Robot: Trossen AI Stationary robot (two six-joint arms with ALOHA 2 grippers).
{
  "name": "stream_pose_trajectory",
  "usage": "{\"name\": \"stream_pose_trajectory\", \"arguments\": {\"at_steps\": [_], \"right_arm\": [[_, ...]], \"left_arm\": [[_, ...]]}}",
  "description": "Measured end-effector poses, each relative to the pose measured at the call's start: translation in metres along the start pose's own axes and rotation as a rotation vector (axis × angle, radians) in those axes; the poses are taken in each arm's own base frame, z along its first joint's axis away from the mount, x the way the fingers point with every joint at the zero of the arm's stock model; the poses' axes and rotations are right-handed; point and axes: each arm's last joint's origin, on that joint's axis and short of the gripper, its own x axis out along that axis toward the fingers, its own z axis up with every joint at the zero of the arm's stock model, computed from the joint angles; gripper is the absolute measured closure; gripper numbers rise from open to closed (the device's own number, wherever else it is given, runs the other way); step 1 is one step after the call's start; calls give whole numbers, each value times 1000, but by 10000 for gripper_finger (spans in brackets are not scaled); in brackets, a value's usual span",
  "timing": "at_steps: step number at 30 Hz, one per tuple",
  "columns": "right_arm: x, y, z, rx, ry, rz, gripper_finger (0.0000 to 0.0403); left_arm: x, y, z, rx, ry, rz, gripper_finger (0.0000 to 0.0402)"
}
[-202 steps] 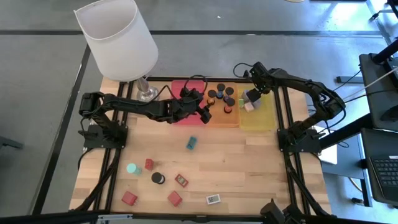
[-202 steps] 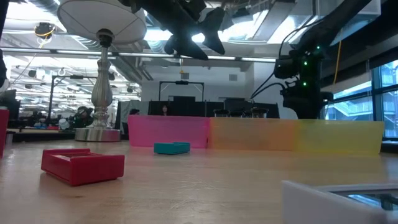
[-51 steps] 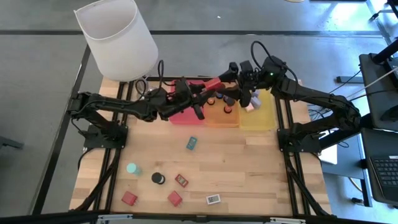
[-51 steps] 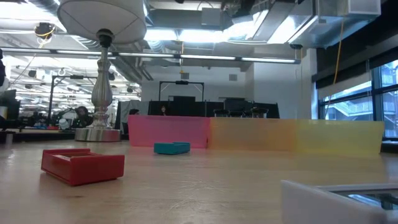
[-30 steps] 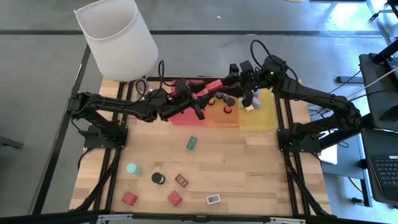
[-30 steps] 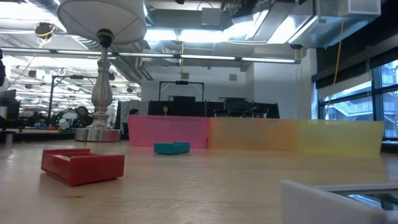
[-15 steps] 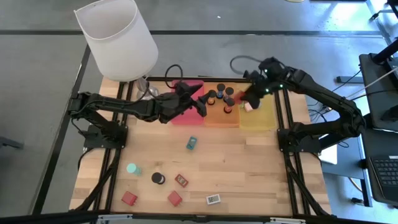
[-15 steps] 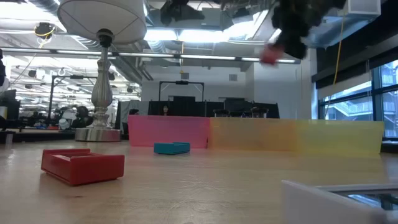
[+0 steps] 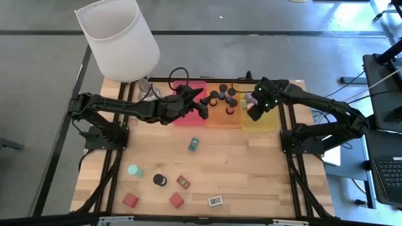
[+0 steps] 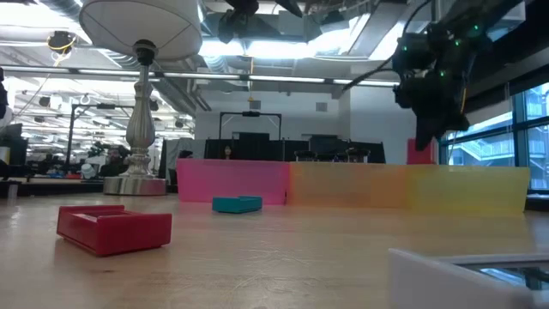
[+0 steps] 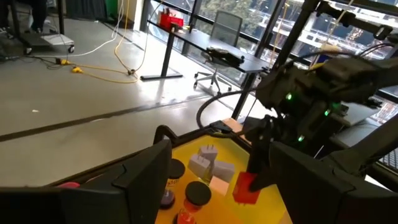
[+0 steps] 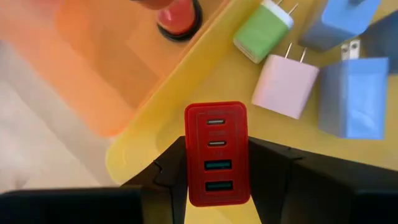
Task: Pick & Place Office items
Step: Put the top red charger adapter into the yellow bin
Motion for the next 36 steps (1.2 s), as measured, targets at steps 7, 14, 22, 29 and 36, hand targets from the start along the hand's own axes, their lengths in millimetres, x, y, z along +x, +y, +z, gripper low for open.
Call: {"name": "stream_pose_trajectory", "arguments": {"at_steps": [7,14,22,29,36], "right_arm": [[24,-6,-10,76,-39,4,282],[34,-11,-15,96,-66,-43,282],[44,-14,-22,120,-70,-40,282],[47,-15,-25,143,-64,-43,236],[46,-13,-19,89,-126,-29,223]], "left_arm": [[2,2,1,-1,-6,14,137],[2,3,2,-2,-8,19,138],[1,1,0,-1,-4,10,139],[0,-1,-1,-16,30,-57,139],[-2,1,-17,-88,265,-163,139]]}}
